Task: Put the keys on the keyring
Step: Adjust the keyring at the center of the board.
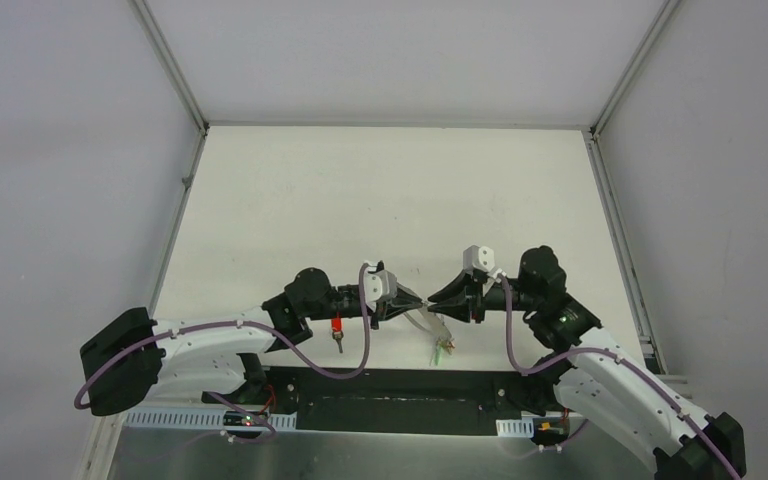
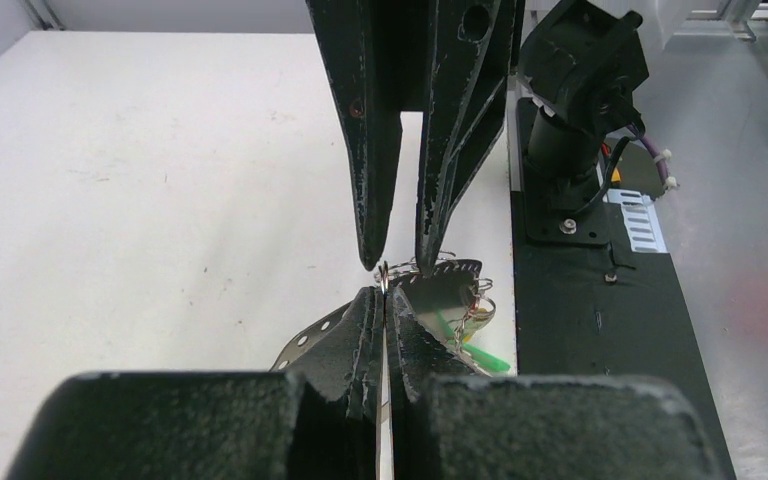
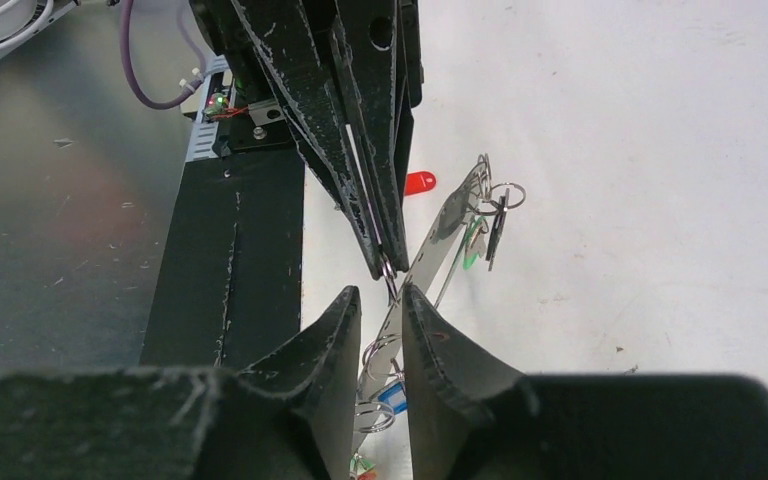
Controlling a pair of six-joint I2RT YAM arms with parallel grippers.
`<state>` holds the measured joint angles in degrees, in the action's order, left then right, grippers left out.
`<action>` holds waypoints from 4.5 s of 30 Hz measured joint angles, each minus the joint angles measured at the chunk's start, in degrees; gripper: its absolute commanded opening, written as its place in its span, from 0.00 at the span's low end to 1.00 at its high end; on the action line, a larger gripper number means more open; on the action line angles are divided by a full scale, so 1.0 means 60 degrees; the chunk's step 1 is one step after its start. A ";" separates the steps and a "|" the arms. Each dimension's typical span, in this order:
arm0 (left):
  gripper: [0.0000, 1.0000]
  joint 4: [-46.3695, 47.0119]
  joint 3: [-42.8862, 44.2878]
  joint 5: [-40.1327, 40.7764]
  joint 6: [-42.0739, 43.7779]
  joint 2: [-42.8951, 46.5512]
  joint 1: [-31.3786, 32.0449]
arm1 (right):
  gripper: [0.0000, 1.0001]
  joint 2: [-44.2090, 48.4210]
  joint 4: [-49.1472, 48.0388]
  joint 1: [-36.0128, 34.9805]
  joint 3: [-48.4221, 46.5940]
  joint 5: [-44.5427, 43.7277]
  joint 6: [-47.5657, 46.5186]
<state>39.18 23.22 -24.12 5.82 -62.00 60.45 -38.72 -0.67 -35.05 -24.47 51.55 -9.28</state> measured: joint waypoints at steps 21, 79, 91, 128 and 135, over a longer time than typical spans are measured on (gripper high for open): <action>0.19 0.0102 -0.0004 -0.0076 0.0066 0.0109 0.0000 | 0.00 -0.0772 -0.0754 0.0044 -0.0004 0.0492 0.0000; 0.00 -0.2790 0.2208 0.0346 -0.0350 -0.2153 0.0117 | 0.46 -0.3249 0.6244 0.0087 -0.3406 -0.1574 -0.2390; 0.00 -0.2947 0.2025 0.1512 -0.0984 -0.1537 0.0117 | 0.50 -0.1880 0.5333 0.0117 -0.2259 -0.2197 -0.1508; 0.00 -0.2907 0.1555 0.3850 -0.3162 -0.0936 0.0189 | 0.73 -0.2142 0.3424 0.0168 -0.1759 -0.2295 0.0463; 0.00 -0.4470 0.1909 0.4543 -0.3738 -0.0171 0.0189 | 0.76 -0.1876 0.3362 0.0171 -0.1938 -0.3745 0.1016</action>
<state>12.36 34.68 3.14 -16.60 -63.02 61.58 -49.98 19.51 -34.02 -36.10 29.08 -3.18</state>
